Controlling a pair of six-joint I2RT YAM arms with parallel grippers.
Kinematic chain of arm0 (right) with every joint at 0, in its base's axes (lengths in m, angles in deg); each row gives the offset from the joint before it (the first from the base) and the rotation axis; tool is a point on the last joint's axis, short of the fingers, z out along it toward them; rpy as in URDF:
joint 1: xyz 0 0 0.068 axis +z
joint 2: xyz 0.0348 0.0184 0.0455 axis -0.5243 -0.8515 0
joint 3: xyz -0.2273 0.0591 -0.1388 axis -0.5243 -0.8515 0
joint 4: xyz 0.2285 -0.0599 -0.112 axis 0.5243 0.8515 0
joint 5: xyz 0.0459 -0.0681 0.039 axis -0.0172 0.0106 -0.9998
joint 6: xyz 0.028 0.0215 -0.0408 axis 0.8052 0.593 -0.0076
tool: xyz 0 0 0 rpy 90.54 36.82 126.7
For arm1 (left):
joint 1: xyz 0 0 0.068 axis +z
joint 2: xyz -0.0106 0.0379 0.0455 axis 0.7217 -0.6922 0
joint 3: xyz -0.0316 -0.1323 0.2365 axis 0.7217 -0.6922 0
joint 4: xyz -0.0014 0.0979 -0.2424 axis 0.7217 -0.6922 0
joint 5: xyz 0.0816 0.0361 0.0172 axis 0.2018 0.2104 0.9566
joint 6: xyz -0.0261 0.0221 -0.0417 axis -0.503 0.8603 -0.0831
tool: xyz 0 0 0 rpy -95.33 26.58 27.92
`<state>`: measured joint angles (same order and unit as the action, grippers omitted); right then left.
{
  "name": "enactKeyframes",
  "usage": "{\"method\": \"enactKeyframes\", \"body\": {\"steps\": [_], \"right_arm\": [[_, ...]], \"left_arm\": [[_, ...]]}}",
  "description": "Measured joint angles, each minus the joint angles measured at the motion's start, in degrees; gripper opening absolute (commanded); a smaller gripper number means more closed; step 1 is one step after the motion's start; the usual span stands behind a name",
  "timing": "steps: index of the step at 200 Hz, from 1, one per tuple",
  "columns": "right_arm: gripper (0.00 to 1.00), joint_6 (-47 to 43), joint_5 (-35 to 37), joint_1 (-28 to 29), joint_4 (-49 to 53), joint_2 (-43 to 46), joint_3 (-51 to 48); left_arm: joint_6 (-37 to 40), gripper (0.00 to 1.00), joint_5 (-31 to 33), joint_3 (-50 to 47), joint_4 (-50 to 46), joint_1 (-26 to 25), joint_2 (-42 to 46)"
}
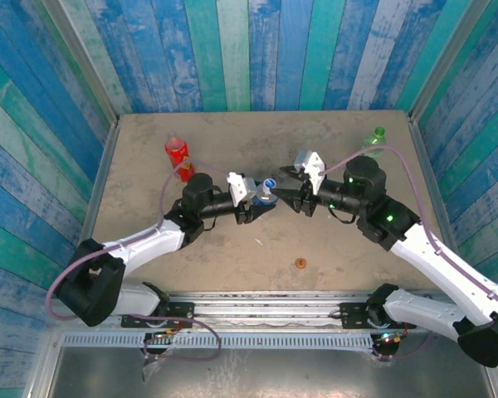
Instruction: Screw on the bottle caps
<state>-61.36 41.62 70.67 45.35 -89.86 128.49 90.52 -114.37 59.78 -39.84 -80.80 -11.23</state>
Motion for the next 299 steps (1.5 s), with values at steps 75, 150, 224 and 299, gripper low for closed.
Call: {"method": "enactKeyframes", "body": {"steps": [75, 150, 224, 299], "right_arm": [[0.44, -4.6, -12.1, -0.8, 8.6, -6.0, 4.0], [0.19, -4.7, -16.8, -3.1, 10.0, -9.4, 4.6], [0.12, 12.0, 7.3, -0.1, -6.6, -10.5, 0.0], [0.37, 32.0, 34.0, 5.1, -16.6, -22.1, -0.2]], "left_arm": [[1.3, 0.49, -14.8, 3.1, -6.8, -0.2, 0.6], [0.9, 0.49, -15.3, 3.0, -6.4, -0.3, 0.6], [-5.7, 0.47, 9.7, 1.4, 7.1, -1.9, -3.1], [-4.9, 0.46, 32.0, 1.5, 10.5, -3.5, -11.1]]}}
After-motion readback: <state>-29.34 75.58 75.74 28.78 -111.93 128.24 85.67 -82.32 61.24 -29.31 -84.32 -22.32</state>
